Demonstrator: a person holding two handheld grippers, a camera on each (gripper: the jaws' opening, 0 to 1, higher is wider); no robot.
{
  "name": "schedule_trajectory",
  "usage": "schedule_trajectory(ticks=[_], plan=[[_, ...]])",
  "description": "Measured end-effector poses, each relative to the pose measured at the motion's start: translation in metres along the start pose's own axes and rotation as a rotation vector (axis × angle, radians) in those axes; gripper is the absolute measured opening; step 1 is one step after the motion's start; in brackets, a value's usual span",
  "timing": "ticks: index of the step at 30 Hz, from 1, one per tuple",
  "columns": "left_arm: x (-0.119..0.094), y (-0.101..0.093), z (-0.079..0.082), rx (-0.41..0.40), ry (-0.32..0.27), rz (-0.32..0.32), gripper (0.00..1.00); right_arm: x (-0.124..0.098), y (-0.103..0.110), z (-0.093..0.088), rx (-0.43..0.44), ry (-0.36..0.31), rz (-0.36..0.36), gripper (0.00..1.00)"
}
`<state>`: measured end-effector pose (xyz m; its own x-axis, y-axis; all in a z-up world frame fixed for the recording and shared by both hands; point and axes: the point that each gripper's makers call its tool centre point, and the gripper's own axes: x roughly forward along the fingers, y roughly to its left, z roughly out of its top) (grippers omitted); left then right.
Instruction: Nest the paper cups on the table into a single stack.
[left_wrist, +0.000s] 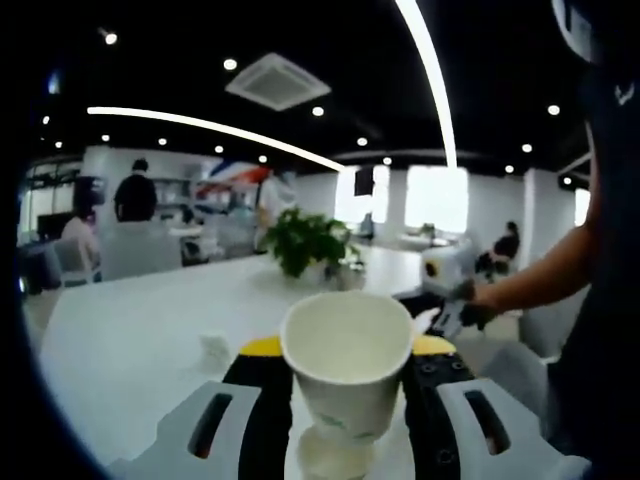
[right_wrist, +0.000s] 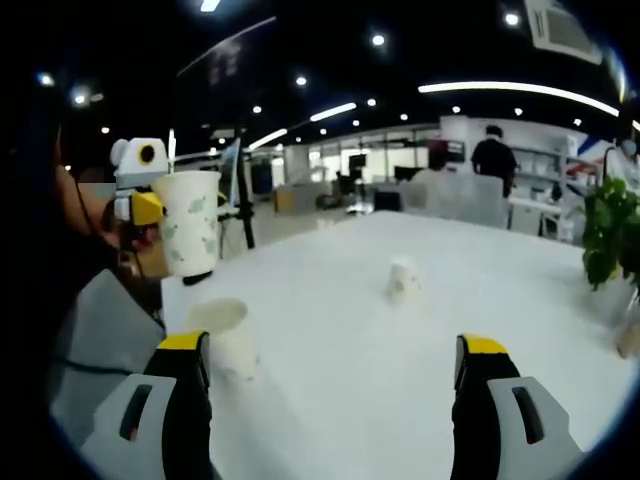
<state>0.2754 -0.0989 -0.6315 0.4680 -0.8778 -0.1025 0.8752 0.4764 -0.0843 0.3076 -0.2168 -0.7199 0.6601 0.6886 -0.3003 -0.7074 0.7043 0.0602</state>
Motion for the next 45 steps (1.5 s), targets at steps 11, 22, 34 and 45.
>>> schedule_trajectory(ticks=[11,22,34,45], plan=[[0.003,-0.003,-0.012,0.032,0.024,-0.007,0.41,-0.001,-0.002,-0.002,0.004,0.004,0.002,1.0],[0.008,0.002,-0.024,0.042,0.029,-0.017,0.41,0.002,-0.003,-0.002,0.005,0.008,0.007,1.0],[0.014,0.007,-0.038,0.031,0.021,-0.041,0.41,0.001,-0.004,-0.005,0.01,0.012,0.004,1.0],[0.018,0.004,-0.059,0.028,0.063,-0.07,0.4,-0.003,-0.006,-0.008,0.019,0.014,-0.005,1.0]])
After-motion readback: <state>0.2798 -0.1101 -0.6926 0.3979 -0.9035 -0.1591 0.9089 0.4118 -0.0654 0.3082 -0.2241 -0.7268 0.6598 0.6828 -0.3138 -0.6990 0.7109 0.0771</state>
